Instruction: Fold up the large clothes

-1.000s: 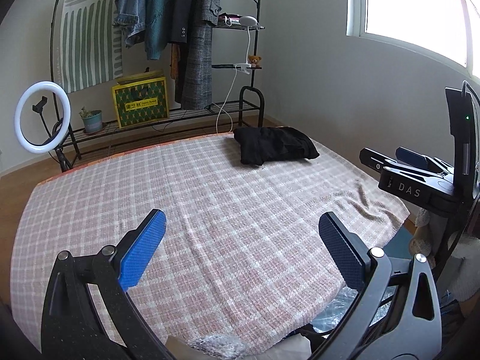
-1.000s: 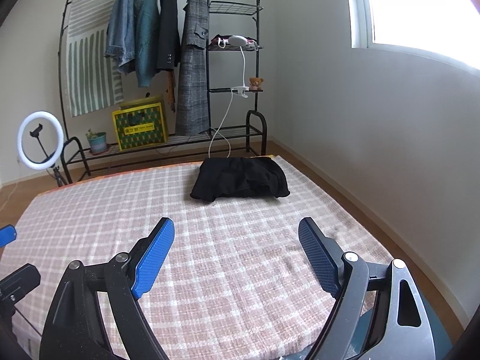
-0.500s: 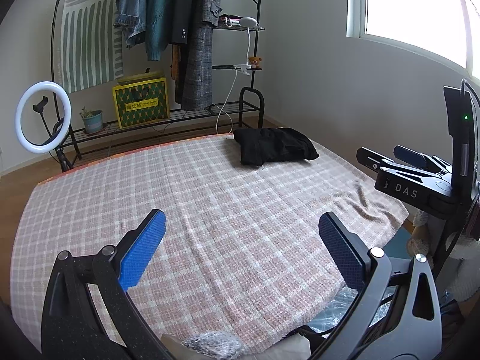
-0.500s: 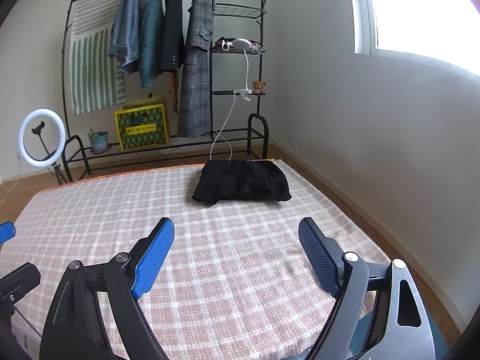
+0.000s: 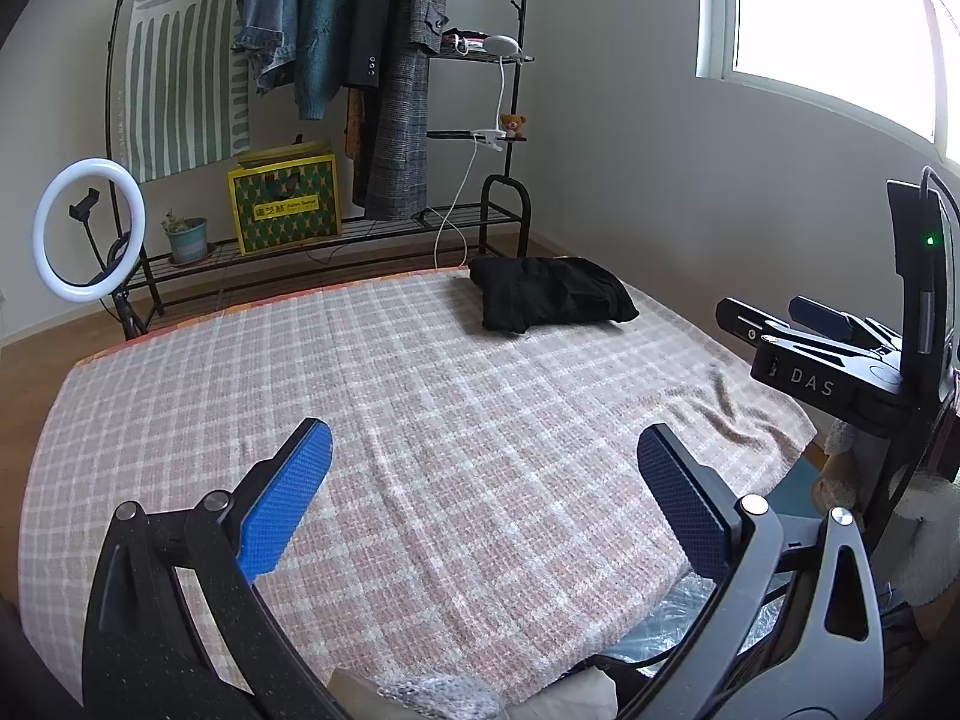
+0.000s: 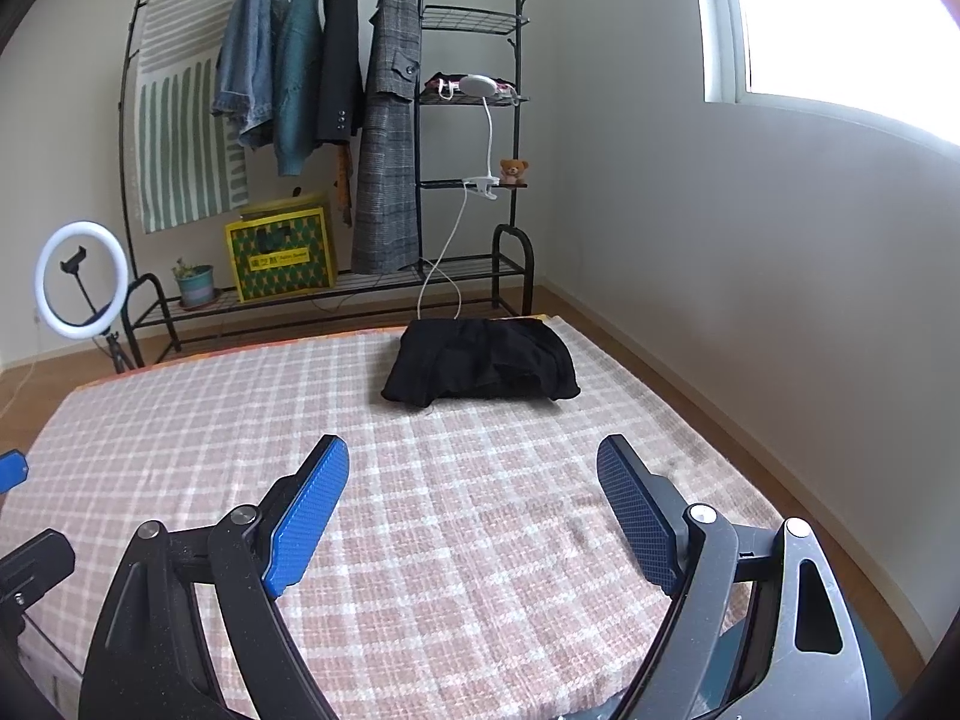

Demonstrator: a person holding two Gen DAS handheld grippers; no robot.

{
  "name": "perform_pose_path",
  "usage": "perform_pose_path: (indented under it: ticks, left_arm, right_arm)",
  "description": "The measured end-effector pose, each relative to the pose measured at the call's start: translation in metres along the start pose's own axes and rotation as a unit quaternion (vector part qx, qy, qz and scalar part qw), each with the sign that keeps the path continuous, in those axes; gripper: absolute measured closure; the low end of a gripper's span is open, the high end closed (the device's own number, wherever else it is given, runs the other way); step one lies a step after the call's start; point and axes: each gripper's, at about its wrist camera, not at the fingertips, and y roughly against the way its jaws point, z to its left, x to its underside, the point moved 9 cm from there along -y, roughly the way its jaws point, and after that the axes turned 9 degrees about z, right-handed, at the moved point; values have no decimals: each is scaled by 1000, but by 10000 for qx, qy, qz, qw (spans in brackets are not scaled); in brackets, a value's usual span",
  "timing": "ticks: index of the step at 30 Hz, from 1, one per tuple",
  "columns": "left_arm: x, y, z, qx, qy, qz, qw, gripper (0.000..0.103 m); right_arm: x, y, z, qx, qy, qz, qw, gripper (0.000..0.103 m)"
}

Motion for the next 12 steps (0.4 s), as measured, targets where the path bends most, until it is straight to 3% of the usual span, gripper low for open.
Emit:
perform_pose_path:
  ticks: [12]
  left_arm:
    - [-8,9,-2,-92,104,-247,9996,0]
  right_arm:
    - [0,-3,0,-35,16,47,10000,18]
